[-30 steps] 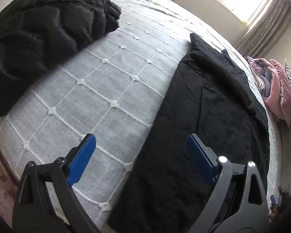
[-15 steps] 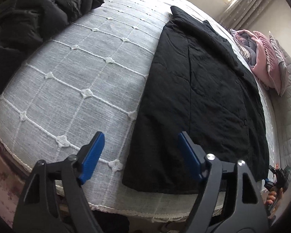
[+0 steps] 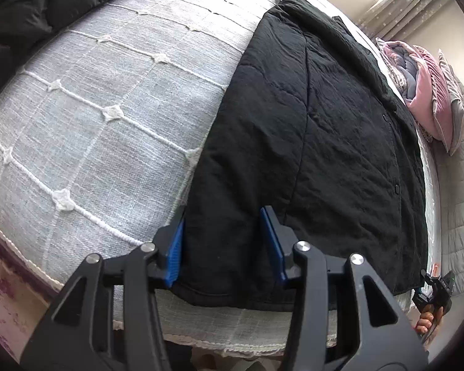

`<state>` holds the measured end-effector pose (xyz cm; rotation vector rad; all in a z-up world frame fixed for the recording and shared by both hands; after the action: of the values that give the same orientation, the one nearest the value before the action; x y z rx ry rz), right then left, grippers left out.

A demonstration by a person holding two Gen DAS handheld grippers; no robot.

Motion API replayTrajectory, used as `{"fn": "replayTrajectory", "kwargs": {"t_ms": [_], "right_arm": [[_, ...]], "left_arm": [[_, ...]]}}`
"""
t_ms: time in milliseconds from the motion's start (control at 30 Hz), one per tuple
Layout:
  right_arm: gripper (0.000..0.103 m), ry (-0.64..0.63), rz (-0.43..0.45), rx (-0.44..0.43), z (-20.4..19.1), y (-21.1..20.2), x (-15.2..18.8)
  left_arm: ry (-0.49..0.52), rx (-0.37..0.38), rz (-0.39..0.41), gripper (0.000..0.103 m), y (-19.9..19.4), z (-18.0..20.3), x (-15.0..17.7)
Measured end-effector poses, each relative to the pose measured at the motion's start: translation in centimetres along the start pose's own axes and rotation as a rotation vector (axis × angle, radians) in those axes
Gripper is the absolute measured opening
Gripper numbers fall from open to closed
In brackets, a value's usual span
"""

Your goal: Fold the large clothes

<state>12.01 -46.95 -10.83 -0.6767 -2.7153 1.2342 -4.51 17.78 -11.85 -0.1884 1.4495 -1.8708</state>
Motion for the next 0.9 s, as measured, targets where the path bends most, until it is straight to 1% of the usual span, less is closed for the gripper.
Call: {"fn": "replayTrajectory", "kwargs": {"t_ms": [33, 100, 133, 200, 233, 267, 333, 367, 400, 433, 500, 567, 633, 800, 833, 900], "right_arm": [[0.042, -0.004, 0.006, -0.008, -0.2, -0.1, -0.1], [0.042, -0.004, 0.009, -0.016, -0.7, 0.2, -0.4], [0.042, -0.007, 0.007, -0.011, -1.0, 0.5, -0.5], [0.042, -0.025, -0.006, 0.014, -1.7, 1.3, -0.5], [0.036, -0.042, -0.004, 0.039, -2.1, 1.6, -0.5], [0.021, -0.058, 0.001, 0.053, -2.5, 1.8, -0.5], [0.012, -0.070, 0.012, 0.040, -3.2, 1.8, -0.3], [0.009, -0.086, 0.030, 0.042, -3.6, 1.6, -0.2], [0.008, -0.106, 0.054, 0.037, -4.2, 1.2, -0.1], [0.007, -0.121, 0.073, 0.024, -4.6, 1.0, -0.1], [0.006, -0.148, 0.121, -0.021, -5.8, 0.1, 0.2], [0.005, -0.155, 0.170, -0.097, -6.5, -1.4, 0.7], [0.005, -0.151, 0.198, -0.164, -6.8, -2.6, 1.1], [0.004, -0.187, 0.259, -0.248, -8.2, -5.5, 2.9], [0.004, -0.202, 0.270, -0.266, -8.5, -6.4, 3.6], [0.004, -0.235, 0.298, -0.301, -8.9, -8.9, 5.2]], "left_arm": [[-0.013, 0.008, 0.001, 0.023, 0.0, 0.2, 0.0], [-0.039, 0.018, 0.008, 0.014, -0.2, 0.4, -0.3], [-0.057, 0.026, 0.013, 0.013, -0.3, 0.3, -0.4], [-0.100, 0.049, 0.007, 0.012, -0.2, 0.0, -0.4], [-0.112, 0.055, 0.002, 0.013, -0.2, -0.1, -0.5], [-0.119, 0.060, -0.003, 0.012, -0.1, -0.1, -0.5], [-0.122, 0.070, -0.011, 0.013, 0.0, -0.1, -0.5], [-0.122, 0.074, -0.011, 0.013, 0.0, -0.1, -0.5], [-0.122, 0.077, -0.008, 0.012, -0.2, -0.3, -0.5], [-0.120, 0.089, 0.002, 0.009, -0.4, -0.3, -0.5], [-0.113, 0.120, 0.025, 0.007, -1.1, -0.4, -0.6], [-0.106, 0.155, 0.052, 0.007, -2.1, -0.4, -0.7], [-0.108, 0.198, 0.085, 0.006, -3.7, -0.4, -0.7], [-0.162, 0.306, 0.186, 0.005, -10.0, -0.8, 0.1], [-0.156, 0.320, 0.204, 0.005, -11.3, -0.7, 0.5], [-0.114, 0.325, 0.257, 0.005, -15.0, -0.5, 2.0]]}}
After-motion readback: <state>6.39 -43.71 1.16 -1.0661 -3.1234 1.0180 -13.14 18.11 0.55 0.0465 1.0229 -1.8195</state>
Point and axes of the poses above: each gripper's, at about its wrist camera, not at the fingertips, and y roughly the way its jaws point, z to its right, x to its underside, the point moved 4 cm from there along y, roughly the way its jaws point, and after that the axes turned 1 degree about -x, right-handed, at the moved point
